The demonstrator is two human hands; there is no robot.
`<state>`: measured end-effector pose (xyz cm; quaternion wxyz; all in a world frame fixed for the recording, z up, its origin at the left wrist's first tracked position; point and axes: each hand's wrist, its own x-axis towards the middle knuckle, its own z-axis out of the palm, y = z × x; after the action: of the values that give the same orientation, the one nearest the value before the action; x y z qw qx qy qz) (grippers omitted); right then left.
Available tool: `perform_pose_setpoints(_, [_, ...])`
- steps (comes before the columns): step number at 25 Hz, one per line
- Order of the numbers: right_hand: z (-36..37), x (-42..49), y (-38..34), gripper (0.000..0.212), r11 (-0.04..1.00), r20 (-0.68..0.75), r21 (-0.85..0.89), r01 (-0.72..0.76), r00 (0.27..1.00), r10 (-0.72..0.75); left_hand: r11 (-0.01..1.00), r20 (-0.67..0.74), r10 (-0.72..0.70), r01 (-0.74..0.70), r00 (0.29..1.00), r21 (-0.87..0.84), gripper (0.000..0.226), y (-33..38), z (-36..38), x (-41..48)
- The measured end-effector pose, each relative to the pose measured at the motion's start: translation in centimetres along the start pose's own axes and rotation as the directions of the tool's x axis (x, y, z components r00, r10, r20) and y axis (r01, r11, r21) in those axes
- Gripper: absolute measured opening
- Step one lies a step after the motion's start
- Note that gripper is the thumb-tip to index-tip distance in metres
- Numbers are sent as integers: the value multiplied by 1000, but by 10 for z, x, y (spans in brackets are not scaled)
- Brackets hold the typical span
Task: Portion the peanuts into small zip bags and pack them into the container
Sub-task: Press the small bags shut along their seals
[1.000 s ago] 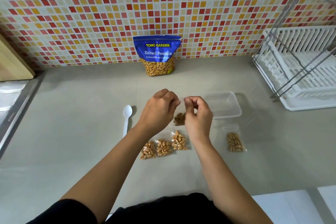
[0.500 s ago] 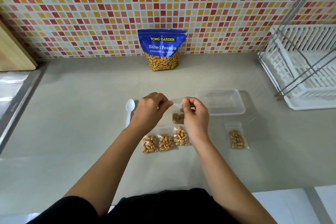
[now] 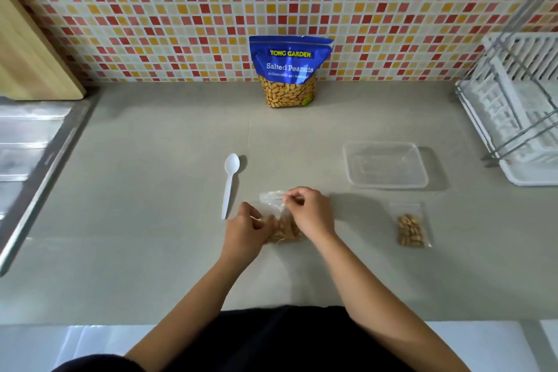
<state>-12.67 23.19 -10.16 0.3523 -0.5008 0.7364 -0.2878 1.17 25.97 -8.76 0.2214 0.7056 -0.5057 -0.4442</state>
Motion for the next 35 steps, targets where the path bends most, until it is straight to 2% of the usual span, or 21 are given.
perform_pose_setpoints(3, [7,3,5,16,967,8,-235,102,995,-103,966,2,90,-88,996,243,28,-3,9,-2])
perform_pose_setpoints(5, [11,4,11,23,947,4,-297,122,992,-126,920,13,155,-149,988,363,26,-2,8,-1])
perform_pose_setpoints(7, [6,5,16,29,964,-55,-239,115,990,-132,902,-32,208,-179,978,392,27,5,5,1])
perform_pose_setpoints(9, [-5,5,20,27,986,-162,-108,128,976,-144,881,-79,321,-267,944,390,23,15,7,4])
perform_pose_setpoints(12, [-30,5,31,20,993,-327,87,79,944,-46,792,21,502,-470,864,389,11,38,32,12])
perform_pose_setpoints(14, [-54,5,47,18,985,-473,167,36,880,48,751,132,541,-547,831,370,15,54,59,16])
perform_pose_setpoints(17, [-98,5,90,17,981,-690,191,-18,709,147,700,303,545,-623,782,349,27,71,103,15])
perform_pose_setpoints(19, [-123,6,122,22,979,-750,172,-108,630,201,671,440,503,-657,744,345,32,80,129,14])
perform_pose_setpoints(20, [-132,8,134,27,972,-733,155,-179,639,235,649,494,487,-677,720,348,34,83,139,14])
perform_pose_setpoints(23, [-149,15,153,44,913,-541,-4,-407,769,341,519,607,518,-786,602,337,40,89,169,15])
perform_pose_setpoints(25, [-153,18,159,40,908,-453,-93,-408,830,326,416,670,485,-822,563,389,49,88,182,14])
perform_pose_setpoints(27, [-155,21,161,30,933,-428,-81,-350,858,284,365,696,430,-816,575,448,52,85,190,15])
perform_pose_setpoints(30, [-153,19,160,20,954,-389,-48,-297,885,256,419,675,408,-783,615,460,52,83,197,13])
perform_pose_setpoints(33, [-149,10,152,10,979,-332,-4,-204,924,191,533,612,445,-742,655,407,51,85,200,9])
perform_pose_setpoints(35, [-144,2,151,7,991,-345,39,-127,929,132,615,565,462,-706,683,351,49,89,200,6])
